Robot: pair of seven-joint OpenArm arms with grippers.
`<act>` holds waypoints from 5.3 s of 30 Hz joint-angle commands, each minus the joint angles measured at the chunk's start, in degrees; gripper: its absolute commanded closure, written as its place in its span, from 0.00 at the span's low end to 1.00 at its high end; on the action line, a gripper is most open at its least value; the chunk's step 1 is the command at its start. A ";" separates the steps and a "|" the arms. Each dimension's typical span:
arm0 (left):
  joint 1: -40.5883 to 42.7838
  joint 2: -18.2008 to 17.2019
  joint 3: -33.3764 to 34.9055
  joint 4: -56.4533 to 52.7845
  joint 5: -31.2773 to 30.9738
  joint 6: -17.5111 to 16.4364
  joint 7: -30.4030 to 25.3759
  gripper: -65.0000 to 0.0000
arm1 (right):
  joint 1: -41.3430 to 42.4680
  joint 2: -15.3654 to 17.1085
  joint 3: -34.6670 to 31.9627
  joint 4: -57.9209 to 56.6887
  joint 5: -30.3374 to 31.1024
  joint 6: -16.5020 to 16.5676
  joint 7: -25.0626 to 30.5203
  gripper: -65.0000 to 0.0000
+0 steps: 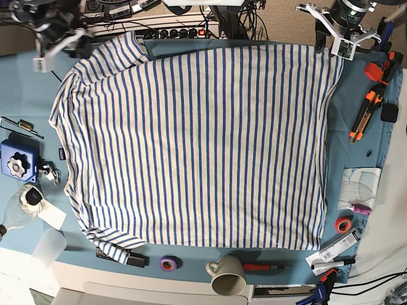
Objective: Fold the T-shirt properly
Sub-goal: 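Move both grippers down to the shirt's collar-edge corners, then grasp the collar-edge corners of the shirt with both grippers, then lift the collar edge and fold it toward the hem with both grippers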
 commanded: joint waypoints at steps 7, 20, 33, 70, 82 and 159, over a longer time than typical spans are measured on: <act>0.70 -0.28 -0.17 1.05 -0.39 0.20 -1.05 0.71 | -0.35 0.68 11.98 0.96 7.10 0.76 1.03 0.73; 0.70 -0.28 -0.17 1.05 -0.42 0.20 -1.03 0.71 | -0.37 0.68 14.23 0.96 6.86 3.08 0.59 1.00; 0.68 -0.28 -0.17 1.05 -2.12 0.20 -1.05 0.71 | -0.35 0.63 14.21 0.96 10.08 8.59 -2.80 0.44; -7.30 -0.28 -0.17 -0.77 -4.17 7.87 8.61 0.52 | 6.12 -2.05 -1.68 -12.26 5.99 6.27 -4.63 0.44; -16.48 -0.28 -0.17 -14.38 -4.26 11.89 14.62 0.52 | 6.12 -2.05 -1.68 -12.26 5.99 6.29 -5.03 0.44; -17.62 -6.73 -15.52 -4.92 -17.38 2.95 16.13 1.00 | 6.34 2.08 23.69 15.58 5.49 3.67 -1.38 1.00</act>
